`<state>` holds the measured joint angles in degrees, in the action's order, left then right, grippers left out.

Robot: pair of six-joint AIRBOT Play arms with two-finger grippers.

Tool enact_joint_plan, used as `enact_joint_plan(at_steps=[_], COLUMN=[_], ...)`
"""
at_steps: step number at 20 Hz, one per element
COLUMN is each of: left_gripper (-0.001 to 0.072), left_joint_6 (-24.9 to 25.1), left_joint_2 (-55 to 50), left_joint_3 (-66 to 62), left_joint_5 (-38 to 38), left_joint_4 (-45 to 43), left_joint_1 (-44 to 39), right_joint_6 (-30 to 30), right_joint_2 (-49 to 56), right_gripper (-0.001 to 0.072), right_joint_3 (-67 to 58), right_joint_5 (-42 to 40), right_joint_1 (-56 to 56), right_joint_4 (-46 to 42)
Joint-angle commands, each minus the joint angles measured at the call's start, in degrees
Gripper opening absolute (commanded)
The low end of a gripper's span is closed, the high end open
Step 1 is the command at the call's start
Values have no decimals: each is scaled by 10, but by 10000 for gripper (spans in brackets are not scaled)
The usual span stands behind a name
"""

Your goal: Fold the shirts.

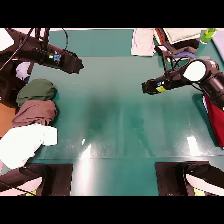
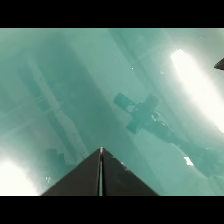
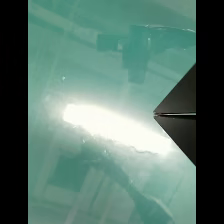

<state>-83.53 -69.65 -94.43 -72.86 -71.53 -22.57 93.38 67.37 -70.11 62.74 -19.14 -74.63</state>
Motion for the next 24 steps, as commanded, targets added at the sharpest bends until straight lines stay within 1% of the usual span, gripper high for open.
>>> enact_joint_plan(at_steps=[1,11,12,13,14,15,16,17,18,19,20,22,24], left_gripper=[28,27,27,27,27,27,28,92,395,665,680,681,681], left_joint_6=[0,0,-2,-3,7,15,-2,-36,-57,-86,-96,-95,-95], left_joint_2=[0,0,0,0,0,0,-1,-3,-7,-13,-21,-38,-59], left_joint_3=[0,0,0,0,0,0,0,1,2,7,19,64,124], left_joint_5=[0,1,19,54,74,72,69,58,46,37,36,45,77], left_joint_4=[0,0,2,2,-9,-46,-108,-180,-235,-270,-275,-275,-274], left_joint_1=[0,0,0,0,0,4,11,26,46,77,109,167,208], right_joint_6=[0,0,0,0,0,0,0,0,0,0,0,0,0], right_joint_2=[0,0,0,0,0,0,0,0,0,0,0,0,0], right_gripper=[16,16,16,16,16,15,16,15,16,16,16,16,16], right_joint_3=[0,0,0,0,0,0,0,0,0,0,0,0,0], right_joint_5=[-4,-2,-2,-2,-2,-3,-3,-3,-3,-3,-3,-3,-3], right_joint_1=[-1,-1,-1,-1,-1,-1,-1,-1,-1,-1,-1,-1,-1], right_joint_4=[1,1,1,1,1,1,1,1,1,1,1,1,1])
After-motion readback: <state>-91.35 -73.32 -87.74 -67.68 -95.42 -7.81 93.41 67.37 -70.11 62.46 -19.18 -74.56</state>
